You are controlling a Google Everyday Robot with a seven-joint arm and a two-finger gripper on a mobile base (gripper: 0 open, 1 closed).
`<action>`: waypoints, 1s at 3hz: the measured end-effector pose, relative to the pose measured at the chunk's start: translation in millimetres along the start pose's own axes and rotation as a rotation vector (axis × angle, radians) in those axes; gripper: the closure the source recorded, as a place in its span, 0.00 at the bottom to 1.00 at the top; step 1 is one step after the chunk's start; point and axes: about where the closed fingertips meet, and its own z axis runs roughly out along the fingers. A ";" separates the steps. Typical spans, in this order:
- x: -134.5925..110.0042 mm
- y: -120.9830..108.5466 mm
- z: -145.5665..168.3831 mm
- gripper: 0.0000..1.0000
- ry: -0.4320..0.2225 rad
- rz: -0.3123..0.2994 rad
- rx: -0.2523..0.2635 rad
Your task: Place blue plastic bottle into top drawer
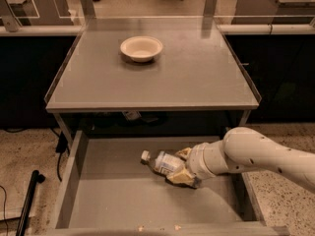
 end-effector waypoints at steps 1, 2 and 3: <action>0.0 0.0 0.0 0.57 0.000 0.000 0.000; 0.0 0.0 0.0 0.33 0.000 0.000 0.000; 0.0 0.0 0.0 0.10 0.000 0.000 0.000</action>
Offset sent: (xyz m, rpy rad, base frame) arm 0.0000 0.0000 0.0000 0.0000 0.0000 0.0000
